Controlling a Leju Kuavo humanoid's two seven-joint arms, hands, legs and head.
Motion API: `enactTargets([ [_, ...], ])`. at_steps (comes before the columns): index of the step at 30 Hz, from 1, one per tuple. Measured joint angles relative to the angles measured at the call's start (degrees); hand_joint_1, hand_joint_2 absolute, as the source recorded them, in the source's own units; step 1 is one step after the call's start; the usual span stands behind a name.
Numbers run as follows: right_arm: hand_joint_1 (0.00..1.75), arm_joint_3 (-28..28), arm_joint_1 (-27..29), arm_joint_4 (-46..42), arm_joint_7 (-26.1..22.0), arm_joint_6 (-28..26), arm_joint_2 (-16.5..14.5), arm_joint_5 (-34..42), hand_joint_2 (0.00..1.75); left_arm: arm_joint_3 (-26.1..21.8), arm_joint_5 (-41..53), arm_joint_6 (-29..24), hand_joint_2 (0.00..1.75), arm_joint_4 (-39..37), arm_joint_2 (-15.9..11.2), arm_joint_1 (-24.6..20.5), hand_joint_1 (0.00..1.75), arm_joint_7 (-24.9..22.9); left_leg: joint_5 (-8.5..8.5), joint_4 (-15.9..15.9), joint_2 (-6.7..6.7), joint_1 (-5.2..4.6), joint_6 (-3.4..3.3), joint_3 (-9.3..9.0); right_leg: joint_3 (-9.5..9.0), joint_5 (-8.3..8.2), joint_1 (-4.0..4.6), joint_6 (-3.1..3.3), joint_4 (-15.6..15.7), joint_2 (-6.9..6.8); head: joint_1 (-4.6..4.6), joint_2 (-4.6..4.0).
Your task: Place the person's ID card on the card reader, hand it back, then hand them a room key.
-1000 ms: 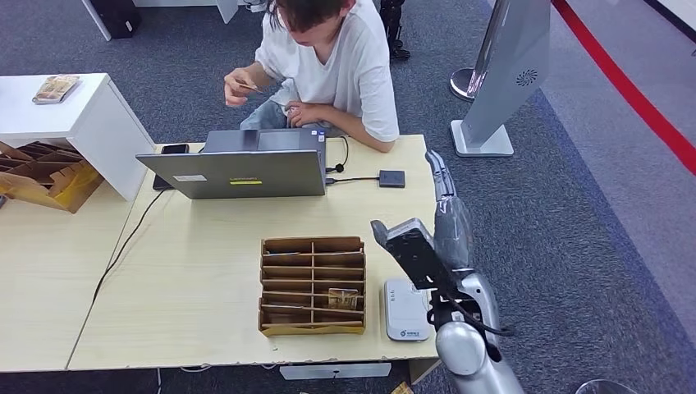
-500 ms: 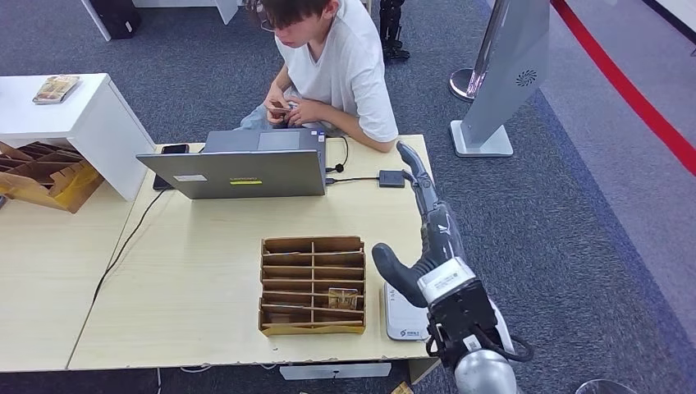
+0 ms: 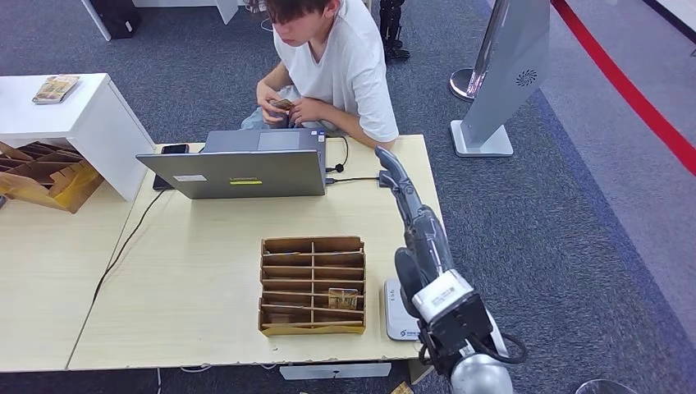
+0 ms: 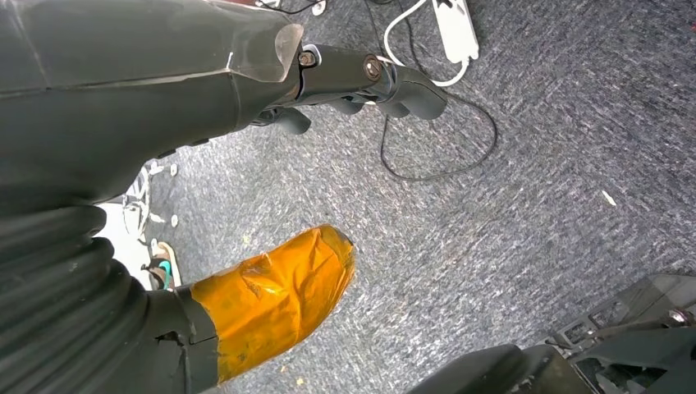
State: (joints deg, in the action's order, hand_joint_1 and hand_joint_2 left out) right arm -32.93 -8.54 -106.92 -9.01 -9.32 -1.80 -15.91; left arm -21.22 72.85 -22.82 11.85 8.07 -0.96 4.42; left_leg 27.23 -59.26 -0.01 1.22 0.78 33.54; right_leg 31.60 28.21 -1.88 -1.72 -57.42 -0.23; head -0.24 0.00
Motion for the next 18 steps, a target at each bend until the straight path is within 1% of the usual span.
enactTargets([
  [18, 0.00, -0.59, -1.12, 0.28, 0.35, -0.51, 0.10, -2.04, 0.00, -0.05, -0.33, -0.42, 1.75, 0.00, 0.16, 0.00, 0.00, 0.17, 0.00, 0.00, 0.00, 0.00, 0.00, 0.00, 0.00, 0.00, 0.00, 0.00, 0.00, 0.00, 0.00, -0.01],
])
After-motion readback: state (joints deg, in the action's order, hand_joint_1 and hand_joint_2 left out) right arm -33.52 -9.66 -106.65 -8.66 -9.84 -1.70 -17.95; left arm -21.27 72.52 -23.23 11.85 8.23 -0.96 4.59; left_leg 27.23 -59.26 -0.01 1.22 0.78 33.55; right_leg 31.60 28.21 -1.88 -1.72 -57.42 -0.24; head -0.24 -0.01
